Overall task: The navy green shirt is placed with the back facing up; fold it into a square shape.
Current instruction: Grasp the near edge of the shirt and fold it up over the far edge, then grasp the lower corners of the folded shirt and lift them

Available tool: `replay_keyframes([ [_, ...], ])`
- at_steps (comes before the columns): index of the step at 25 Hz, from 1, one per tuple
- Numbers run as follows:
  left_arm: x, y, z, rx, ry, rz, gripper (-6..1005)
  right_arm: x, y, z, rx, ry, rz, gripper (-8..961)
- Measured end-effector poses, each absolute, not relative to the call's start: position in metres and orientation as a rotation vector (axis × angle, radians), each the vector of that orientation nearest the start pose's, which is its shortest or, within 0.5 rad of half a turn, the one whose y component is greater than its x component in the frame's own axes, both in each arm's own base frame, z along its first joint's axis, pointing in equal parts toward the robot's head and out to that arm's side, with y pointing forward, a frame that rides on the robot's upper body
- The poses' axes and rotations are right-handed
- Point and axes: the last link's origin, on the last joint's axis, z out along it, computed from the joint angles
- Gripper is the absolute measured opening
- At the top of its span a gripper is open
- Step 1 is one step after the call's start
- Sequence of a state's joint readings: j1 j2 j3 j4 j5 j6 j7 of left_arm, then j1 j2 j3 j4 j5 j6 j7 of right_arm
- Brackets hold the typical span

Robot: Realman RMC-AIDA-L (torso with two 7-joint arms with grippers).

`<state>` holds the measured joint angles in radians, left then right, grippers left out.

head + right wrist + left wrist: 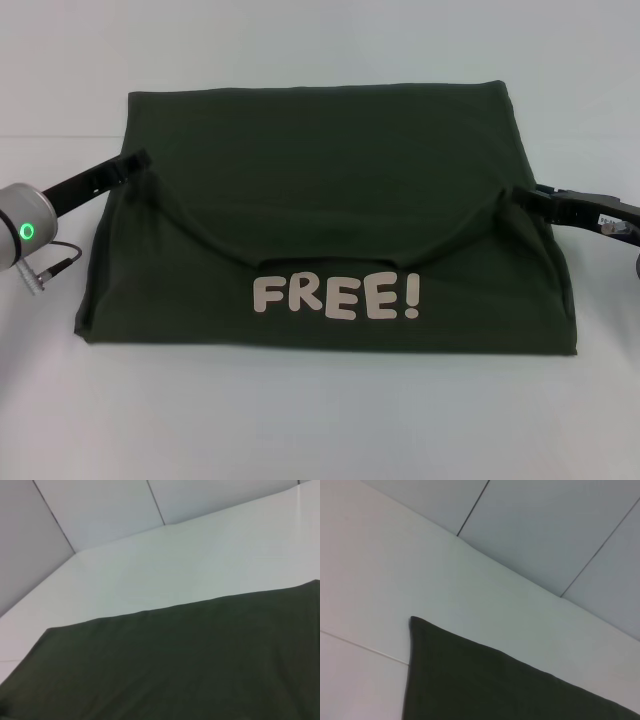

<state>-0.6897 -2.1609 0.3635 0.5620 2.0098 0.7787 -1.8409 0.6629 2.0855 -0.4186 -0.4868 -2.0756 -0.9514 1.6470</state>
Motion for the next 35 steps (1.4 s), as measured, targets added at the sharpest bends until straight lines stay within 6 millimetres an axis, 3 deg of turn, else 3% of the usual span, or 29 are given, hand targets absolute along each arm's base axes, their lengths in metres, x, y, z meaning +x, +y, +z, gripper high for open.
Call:
replay_keyframes([
  [2,-0.305,0.417,0.012,-1.717,-1.386,-0.756,316,0.309,0.401,0.009,-2.036,1.188,0.612,248],
  [8,-0.309,0.401,0.018,-1.763,-1.425,-0.869,580,0.311,0.388,0.017,-2.044,1.187,0.733,544],
  [13,-0.316,0.383,0.031,-1.804,-1.517,-0.962,736,0.306,0.365,0.017,-2.189,1.094,0.793,635],
  [19,-0.324,0.358,0.061,-1.901,-1.639,-1.015,737,0.302,0.338,0.012,-2.349,0.965,0.832,687],
  [22,-0.328,0.352,0.069,-1.959,-1.673,-0.952,738,0.304,0.326,0.008,-2.409,0.921,0.824,684],
  [24,-0.334,0.348,0.076,-2.026,-1.686,-0.800,744,0.305,0.319,0.005,-2.444,0.897,0.810,708],
  [29,-0.338,0.348,0.082,-2.059,-1.662,-0.648,773,0.306,0.308,-0.006,-2.518,0.857,0.767,767],
  [35,-0.339,0.351,0.075,-2.105,-1.646,-0.503,807,0.306,0.305,-0.012,-2.541,0.864,0.752,818],
])
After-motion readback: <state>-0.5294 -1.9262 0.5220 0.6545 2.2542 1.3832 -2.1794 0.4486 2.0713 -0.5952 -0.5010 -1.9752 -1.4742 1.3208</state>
